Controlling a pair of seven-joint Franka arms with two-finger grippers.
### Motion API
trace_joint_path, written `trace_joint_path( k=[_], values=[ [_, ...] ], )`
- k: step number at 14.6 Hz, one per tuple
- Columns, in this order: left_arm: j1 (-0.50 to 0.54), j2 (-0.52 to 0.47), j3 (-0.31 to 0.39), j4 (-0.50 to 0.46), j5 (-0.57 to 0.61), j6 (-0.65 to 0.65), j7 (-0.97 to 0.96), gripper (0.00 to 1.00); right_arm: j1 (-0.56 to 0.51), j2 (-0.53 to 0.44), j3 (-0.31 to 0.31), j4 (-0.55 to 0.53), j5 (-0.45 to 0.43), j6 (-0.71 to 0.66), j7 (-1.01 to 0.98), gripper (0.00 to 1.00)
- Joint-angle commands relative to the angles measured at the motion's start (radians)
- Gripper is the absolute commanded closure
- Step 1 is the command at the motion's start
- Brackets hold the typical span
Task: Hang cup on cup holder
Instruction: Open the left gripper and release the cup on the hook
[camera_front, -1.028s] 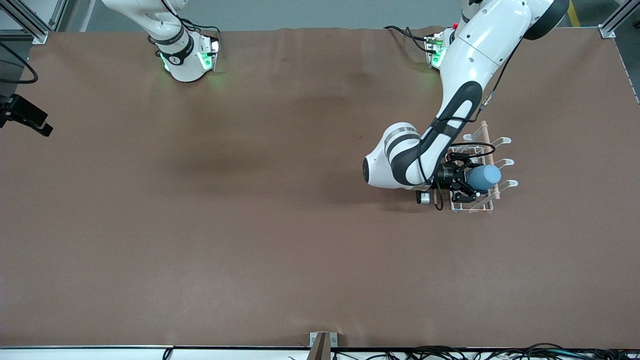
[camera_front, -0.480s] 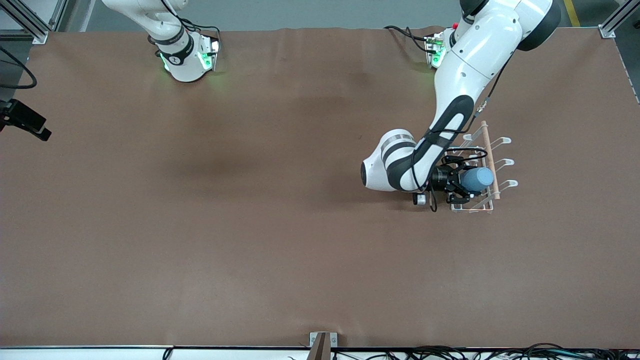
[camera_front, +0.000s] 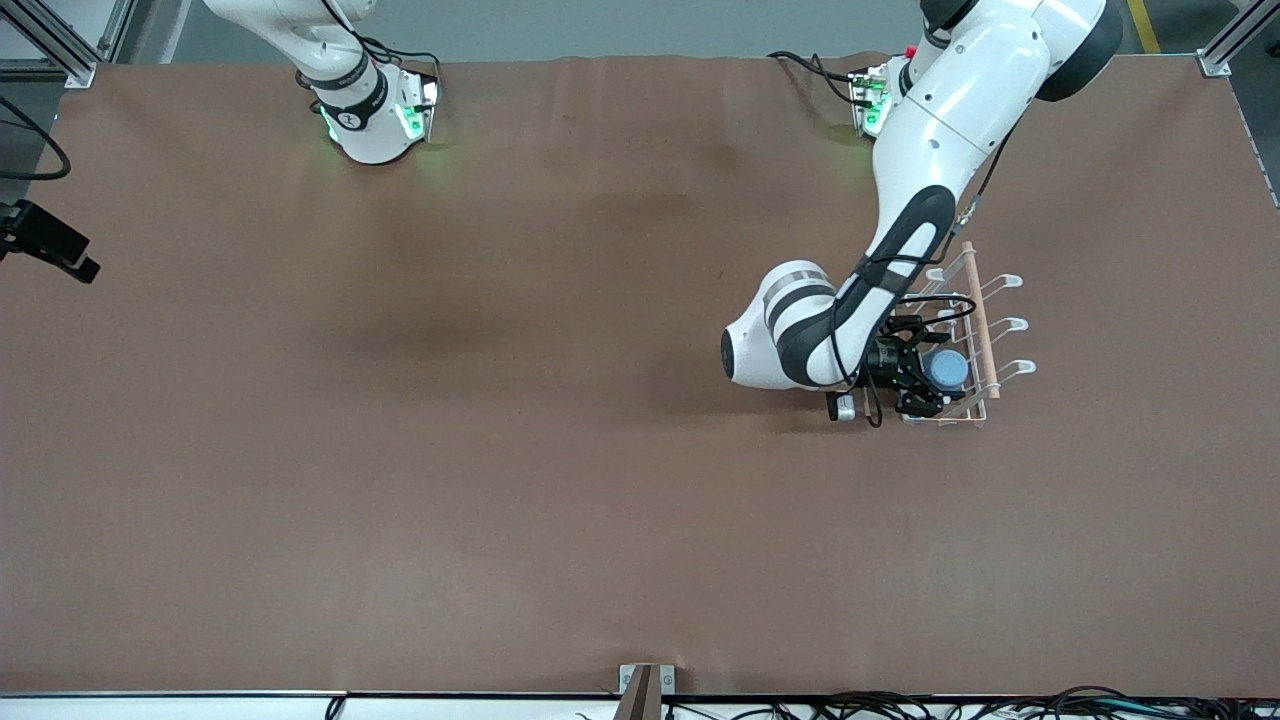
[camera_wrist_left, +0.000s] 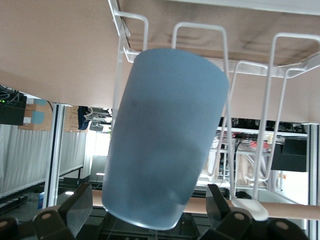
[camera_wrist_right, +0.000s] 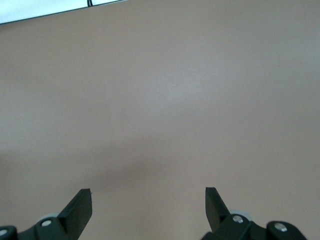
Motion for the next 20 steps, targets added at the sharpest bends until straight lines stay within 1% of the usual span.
trace_joint_path(
  k=[1, 3, 4, 5, 6, 7, 8, 10, 13, 14, 15, 16, 19, 20],
  values=[
    [0.0, -0.062, -0.006, 0.0, -0.036, -0.018, -0.006, 0.0, -0.011, 0.004, 0.006, 0.013, 0.01, 0.001, -0.001, 0.0],
    [0.012, -0.119, -0.007, 0.0, -0.062, -0.016, -0.006, 0.0, -0.011, 0.004, 0.006, 0.011, 0.011, -0.001, 0.001, 0.0],
    [0.014, -0.142, -0.007, 0.018, -0.072, -0.015, -0.006, 0.0, -0.011, 0.004, 0.006, 0.013, 0.011, 0.001, 0.001, 0.0],
    [0.017, -0.151, -0.004, 0.056, -0.09, -0.015, -0.014, 0.0, -0.011, 0.004, 0.006, 0.013, 0.011, -0.001, 0.001, 0.0],
    [0.02, -0.165, -0.001, 0.088, -0.12, -0.016, -0.067, 0.0, -0.013, 0.004, 0.006, 0.013, 0.011, -0.001, 0.002, 0.0],
    [0.043, -0.195, 0.0, 0.118, -0.197, -0.015, -0.175, 0.0, -0.013, 0.004, 0.006, 0.011, 0.013, -0.001, 0.002, 0.0],
    [0.064, -0.228, -0.001, 0.122, -0.252, -0.006, -0.261, 0.0, -0.013, 0.004, 0.006, 0.011, 0.011, -0.001, 0.002, 0.0],
    [0.086, -0.298, -0.001, 0.127, -0.349, 0.051, -0.357, 0.0, -0.013, 0.004, 0.006, 0.011, 0.013, 0.001, 0.002, 0.0],
    [0.17, -0.421, 0.002, 0.127, -0.536, 0.128, -0.539, 0.0, -0.013, 0.004, 0.006, 0.011, 0.013, 0.008, 0.001, 0.0],
    [0.207, -0.462, 0.014, 0.127, -0.614, 0.163, -0.593, 0.0, -0.013, 0.004, 0.006, 0.011, 0.011, 0.008, 0.001, 0.0],
    [0.216, -0.497, 0.029, 0.123, -0.666, 0.204, -0.616, 0.0, -0.013, 0.006, 0.006, 0.011, 0.011, 0.008, 0.002, 0.0],
    [0.218, -0.518, 0.049, 0.123, -0.706, 0.218, -0.63, 0.0, -0.014, 0.006, 0.006, 0.011, 0.011, 0.01, 0.001, 0.0],
    [0.216, -0.608, 0.18, 0.119, -0.913, 0.27, -0.716, 0.0, -0.014, 0.006, 0.006, 0.011, 0.011, 0.01, 0.001, 0.0],
    [0.216, -0.639, 0.206, 0.116, -0.949, 0.27, -0.724, 0.0, -0.014, 0.006, 0.006, 0.011, 0.011, 0.01, 0.002, 0.0]
  ],
)
